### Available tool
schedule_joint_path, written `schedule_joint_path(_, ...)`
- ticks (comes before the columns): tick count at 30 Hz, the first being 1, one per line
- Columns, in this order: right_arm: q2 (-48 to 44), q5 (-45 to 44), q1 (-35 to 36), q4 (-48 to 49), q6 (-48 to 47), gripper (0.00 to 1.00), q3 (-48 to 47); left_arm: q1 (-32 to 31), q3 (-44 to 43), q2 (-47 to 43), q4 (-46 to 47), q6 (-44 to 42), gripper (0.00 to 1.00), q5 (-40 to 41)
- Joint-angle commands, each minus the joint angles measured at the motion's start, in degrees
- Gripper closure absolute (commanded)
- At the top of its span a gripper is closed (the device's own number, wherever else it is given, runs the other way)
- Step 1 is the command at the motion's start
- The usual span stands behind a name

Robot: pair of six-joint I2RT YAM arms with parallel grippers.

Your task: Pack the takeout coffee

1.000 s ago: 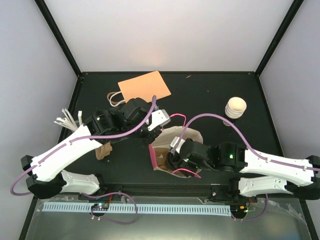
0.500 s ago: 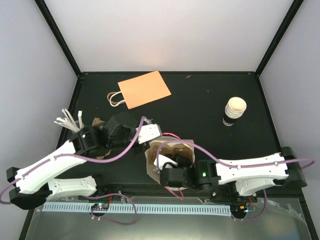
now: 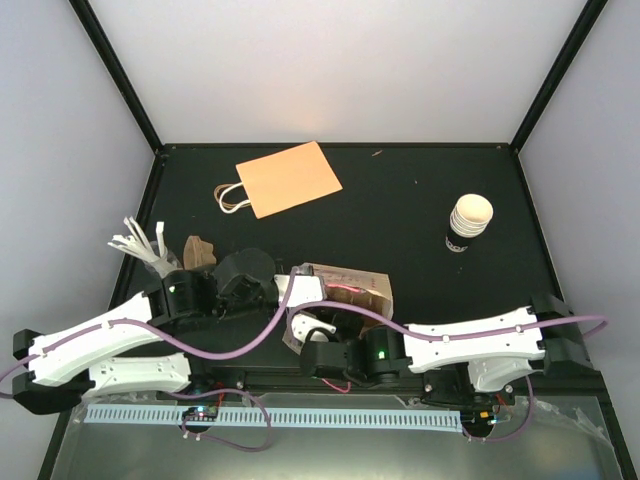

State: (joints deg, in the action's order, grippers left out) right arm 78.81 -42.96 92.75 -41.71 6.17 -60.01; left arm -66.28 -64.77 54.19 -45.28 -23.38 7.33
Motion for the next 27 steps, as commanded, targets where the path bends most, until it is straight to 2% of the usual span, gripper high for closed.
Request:
schedule_joint_path(1,2.56,-3.95,-0.45,2.49,-3.69,0.47,0.37,-2.24,3.55,-2.61,4.18,-2.35,0.98,0.58)
schedule_joint_path(12,3.86,-2.79,-0.33,-0.06,-3.88,0.48,1.8,-3.37,4.88,-4.98,5.1,2.92,0.98,-2.24)
schedule_joint_path(19,5.15,-6.63,-0.32,-3.95,0.03,0.48,0.95,-3.66,4.28,-5.87,2.75,3.31,0.98,-2.27)
schedule_joint_path(23,6.35,-11.03,-0.54,-4.13,1.06,0.51,1.37,-3.66,3.91,-6.29,0.5,3.35,0.98,-2.69)
schedule_joint_path(27,6.66,-10.51,-1.91,-3.72,0.41,0.5,0.97,-3.83,2.35,-6.5,-3.08,3.88,0.99,-2.19)
